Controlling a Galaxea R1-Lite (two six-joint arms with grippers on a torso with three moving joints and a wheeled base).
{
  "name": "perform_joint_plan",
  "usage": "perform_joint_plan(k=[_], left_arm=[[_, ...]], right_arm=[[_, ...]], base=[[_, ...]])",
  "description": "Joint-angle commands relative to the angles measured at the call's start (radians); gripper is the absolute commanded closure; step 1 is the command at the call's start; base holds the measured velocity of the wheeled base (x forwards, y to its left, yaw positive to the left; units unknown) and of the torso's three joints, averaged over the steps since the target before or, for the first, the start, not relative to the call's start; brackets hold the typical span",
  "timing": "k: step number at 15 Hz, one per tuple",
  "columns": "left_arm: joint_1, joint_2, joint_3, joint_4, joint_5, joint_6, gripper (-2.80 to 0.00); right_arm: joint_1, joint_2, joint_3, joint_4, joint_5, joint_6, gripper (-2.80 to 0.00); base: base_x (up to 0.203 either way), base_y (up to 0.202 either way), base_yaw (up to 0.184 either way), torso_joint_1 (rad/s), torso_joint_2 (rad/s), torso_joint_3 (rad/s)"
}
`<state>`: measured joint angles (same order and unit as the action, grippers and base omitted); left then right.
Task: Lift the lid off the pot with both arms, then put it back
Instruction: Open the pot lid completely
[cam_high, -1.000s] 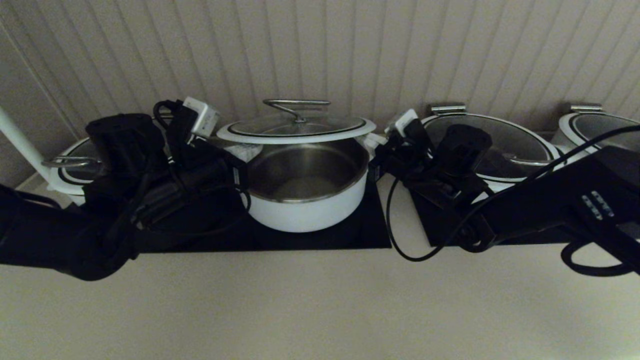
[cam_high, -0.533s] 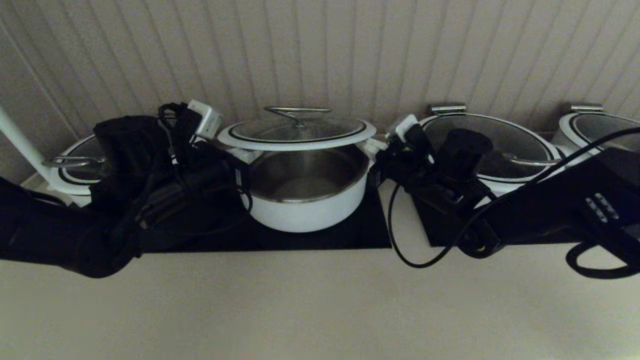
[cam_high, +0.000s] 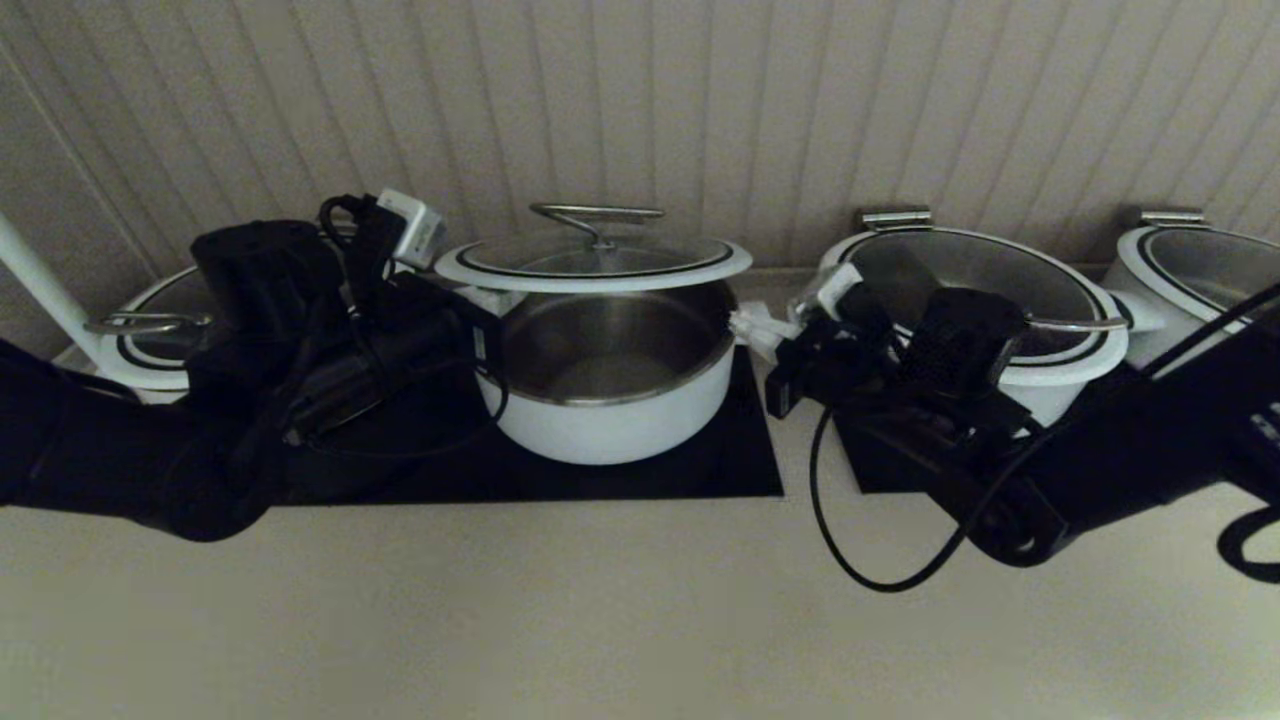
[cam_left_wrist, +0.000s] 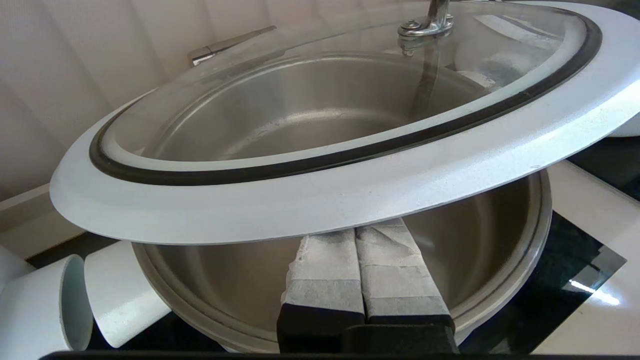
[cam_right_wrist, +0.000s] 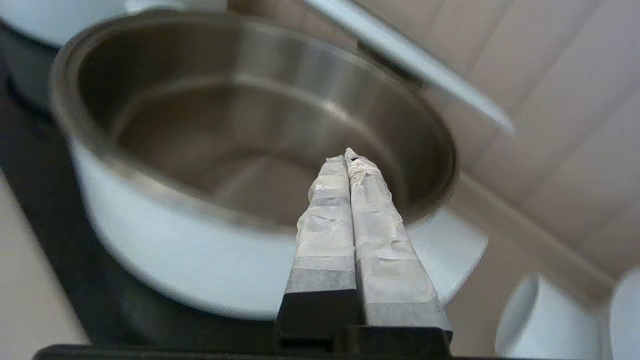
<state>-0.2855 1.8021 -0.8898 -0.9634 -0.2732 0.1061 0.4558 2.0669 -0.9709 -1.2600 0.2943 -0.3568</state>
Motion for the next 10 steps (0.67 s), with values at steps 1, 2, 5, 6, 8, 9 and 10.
perform_joint_plan(k=[1, 2, 5, 6, 8, 9, 10], left_arm=[[0.000, -0.004, 0.000, -0.008, -0.001, 0.001, 0.00], [0.000, -0.004, 0.000, -0.008, -0.001, 0.001, 0.00], [0.000, -0.007, 0.000, -0.008, -0.001, 0.001, 0.00], [0.000, -0.009, 0.000, -0.008, -0.003, 0.003, 0.00], [0.000, -0.012, -0.001, -0.008, -0.001, 0.003, 0.00], [0.000, -0.012, -0.001, -0.009, -0.001, 0.004, 0.00], [0.000, -0.014, -0.001, -0.011, -0.001, 0.006, 0.00]], right_arm=[[-0.015, -0.073, 0.064, -0.001, 0.002, -0.002, 0.00], [-0.023, -0.101, 0.077, 0.009, 0.001, -0.002, 0.00], [-0.059, -0.209, 0.140, 0.058, -0.001, -0.002, 0.00], [-0.079, -0.252, 0.168, 0.077, -0.001, -0.002, 0.00], [-0.136, -0.359, 0.232, 0.146, -0.001, -0.003, 0.00], [-0.169, -0.414, 0.256, 0.191, -0.001, -0.003, 0.00], [-0.217, -0.479, 0.283, 0.247, -0.001, -0.003, 0.00]], base=[[0.000, 0.000, 0.000, 0.000, 0.00, 0.000], [0.000, 0.000, 0.000, 0.000, 0.00, 0.000], [0.000, 0.000, 0.000, 0.000, 0.00, 0.000], [0.000, 0.000, 0.000, 0.000, 0.00, 0.000], [0.000, 0.000, 0.000, 0.000, 0.00, 0.000], [0.000, 0.000, 0.000, 0.000, 0.00, 0.000], [0.000, 0.000, 0.000, 0.000, 0.00, 0.000]])
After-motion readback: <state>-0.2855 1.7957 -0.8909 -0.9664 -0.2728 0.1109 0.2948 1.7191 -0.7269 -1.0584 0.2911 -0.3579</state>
